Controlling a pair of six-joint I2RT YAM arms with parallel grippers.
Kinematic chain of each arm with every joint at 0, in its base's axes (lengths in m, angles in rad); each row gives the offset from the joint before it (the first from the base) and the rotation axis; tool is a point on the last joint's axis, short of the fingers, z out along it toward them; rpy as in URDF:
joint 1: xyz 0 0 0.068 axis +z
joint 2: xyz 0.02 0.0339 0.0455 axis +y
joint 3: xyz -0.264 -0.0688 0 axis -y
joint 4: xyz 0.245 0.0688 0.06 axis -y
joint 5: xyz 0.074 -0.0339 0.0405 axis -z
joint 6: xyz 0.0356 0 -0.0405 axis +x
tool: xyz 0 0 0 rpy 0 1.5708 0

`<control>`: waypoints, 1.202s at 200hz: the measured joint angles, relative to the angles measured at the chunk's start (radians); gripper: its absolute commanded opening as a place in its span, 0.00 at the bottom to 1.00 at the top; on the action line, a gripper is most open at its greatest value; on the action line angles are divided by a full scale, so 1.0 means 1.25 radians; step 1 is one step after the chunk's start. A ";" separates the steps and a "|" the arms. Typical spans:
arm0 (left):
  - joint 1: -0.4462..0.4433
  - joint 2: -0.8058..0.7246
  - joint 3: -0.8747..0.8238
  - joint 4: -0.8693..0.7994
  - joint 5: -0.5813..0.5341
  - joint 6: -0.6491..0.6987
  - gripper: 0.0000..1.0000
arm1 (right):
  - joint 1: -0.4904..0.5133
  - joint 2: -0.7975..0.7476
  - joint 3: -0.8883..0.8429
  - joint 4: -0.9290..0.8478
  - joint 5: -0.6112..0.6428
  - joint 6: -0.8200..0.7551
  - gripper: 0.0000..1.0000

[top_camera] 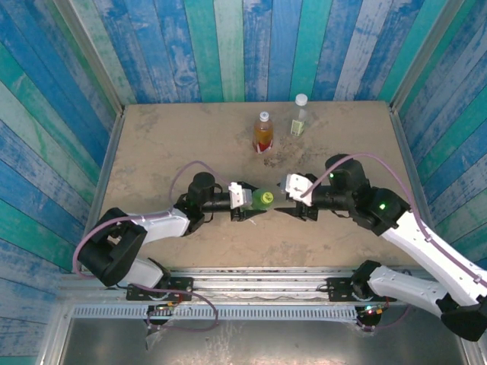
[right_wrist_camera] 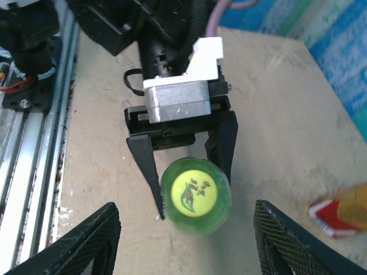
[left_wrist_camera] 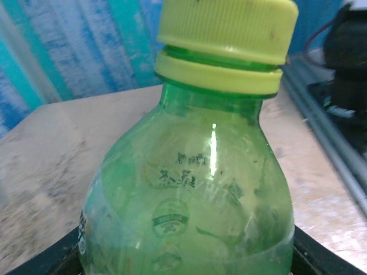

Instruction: Screw on the bottle caps

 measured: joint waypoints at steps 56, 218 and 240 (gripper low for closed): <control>0.000 0.000 0.023 0.058 0.134 -0.088 0.62 | -0.064 0.001 -0.067 0.106 -0.206 -0.078 0.52; 0.000 0.000 0.037 0.058 0.158 -0.108 0.62 | -0.065 0.144 -0.040 0.188 -0.331 -0.056 0.21; -0.002 0.000 0.027 0.105 0.095 -0.135 0.62 | -0.062 0.117 -0.075 0.270 -0.271 0.029 0.12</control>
